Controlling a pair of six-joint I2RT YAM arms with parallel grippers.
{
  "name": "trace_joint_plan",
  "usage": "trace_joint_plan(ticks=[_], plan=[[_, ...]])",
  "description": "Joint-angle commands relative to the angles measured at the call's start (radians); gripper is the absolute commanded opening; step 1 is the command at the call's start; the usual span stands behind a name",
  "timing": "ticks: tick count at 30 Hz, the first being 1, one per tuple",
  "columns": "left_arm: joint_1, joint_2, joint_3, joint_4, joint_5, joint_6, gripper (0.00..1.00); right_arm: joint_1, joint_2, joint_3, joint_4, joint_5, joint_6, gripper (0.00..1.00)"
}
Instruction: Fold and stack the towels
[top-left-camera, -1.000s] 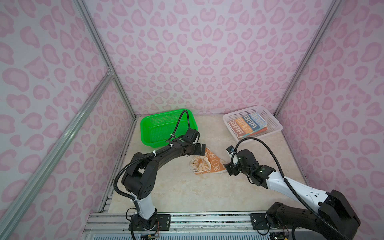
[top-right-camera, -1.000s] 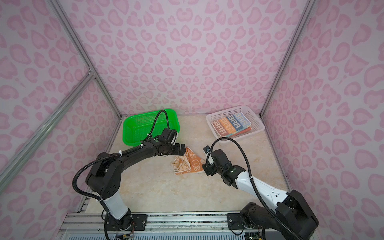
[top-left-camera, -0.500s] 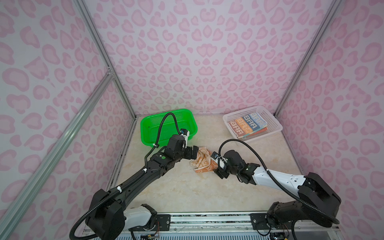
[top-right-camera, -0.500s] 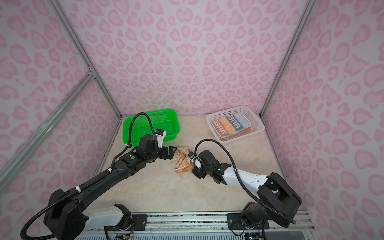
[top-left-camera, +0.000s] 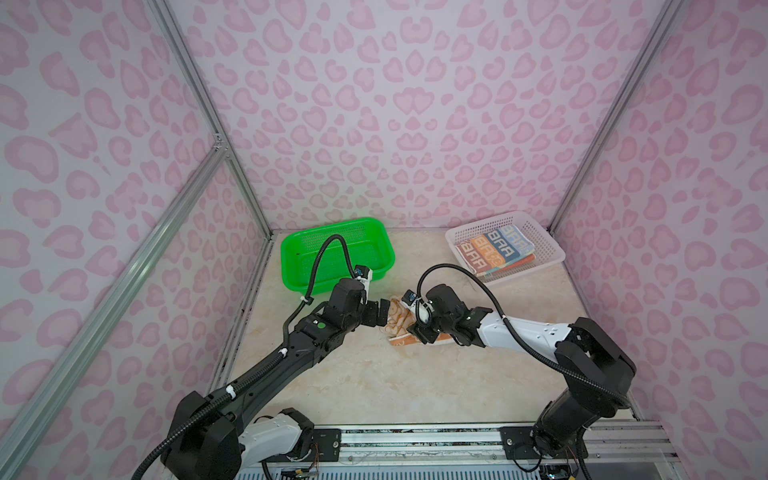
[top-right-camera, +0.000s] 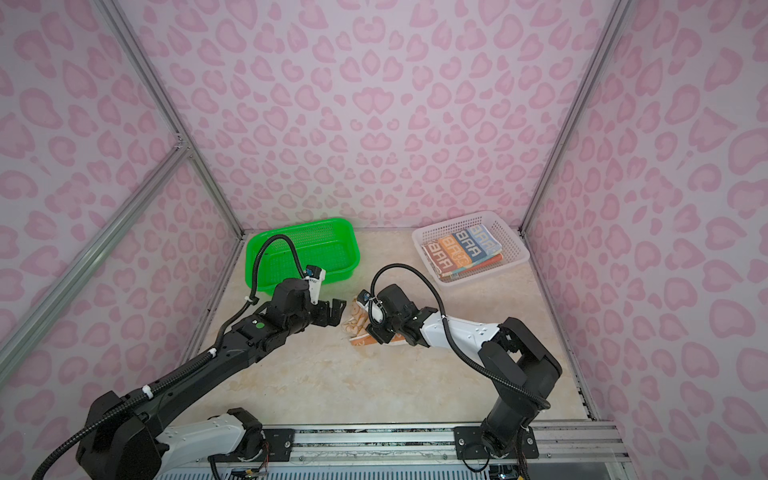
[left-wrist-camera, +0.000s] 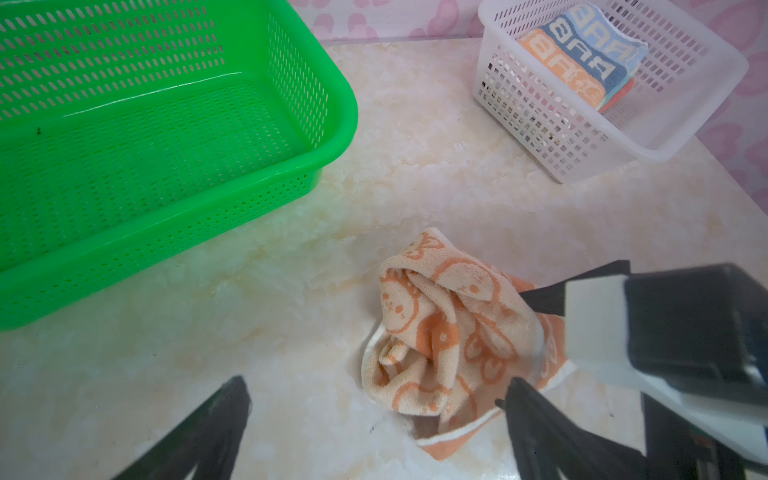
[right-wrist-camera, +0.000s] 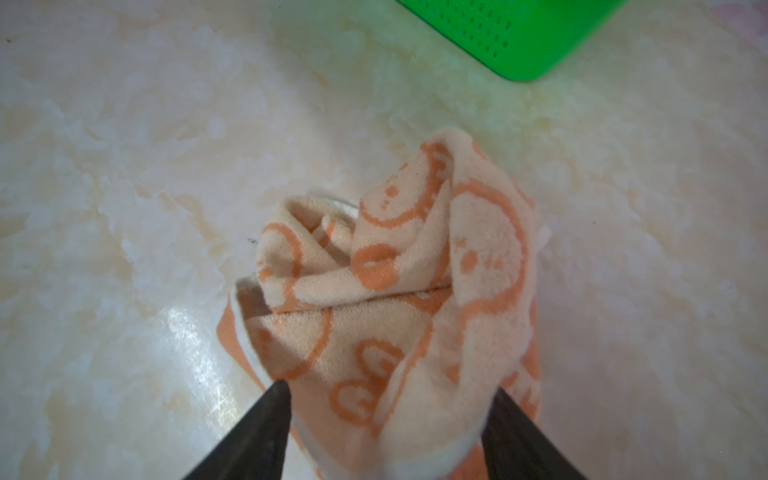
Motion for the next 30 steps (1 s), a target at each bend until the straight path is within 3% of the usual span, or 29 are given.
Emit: trace_joint_plan(ticks=[1,5,6,13,20,23,25,28,30], plan=[[0.000,0.005,-0.005,0.000,-0.002,0.015,0.98,-0.001,0.049,0.056,-0.037,-0.016,0.060,0.50],[0.000,0.005,-0.006,-0.002,0.013,0.021,0.98,-0.001,0.096,0.155,-0.099,-0.020,0.068,0.05],[0.000,0.005,-0.007,-0.006,0.020,0.027,0.98,-0.001,0.105,0.187,-0.123,-0.026,0.062,0.00],[0.000,0.011,-0.009,-0.040,0.070,0.075,0.98,-0.047,0.204,0.410,-0.299,0.069,0.137,0.00],[-0.007,0.041,-0.002,-0.080,0.114,0.120,0.98,-0.138,0.373,0.572,-0.345,0.024,0.183,0.14],[-0.030,0.080,0.014,-0.120,0.080,0.154,0.98,-0.157,0.420,0.615,-0.348,0.022,0.192,0.18],[-0.052,0.106,0.021,-0.139,0.031,0.182,0.98,-0.168,0.431,0.616,-0.337,0.011,0.198,0.24],[-0.080,0.141,0.027,-0.142,-0.060,0.228,0.97,-0.183,0.415,0.594,-0.307,-0.013,0.200,0.45],[-0.085,0.157,0.035,-0.135,-0.088,0.258,0.97,-0.185,0.374,0.526,-0.272,-0.019,0.178,0.51]])
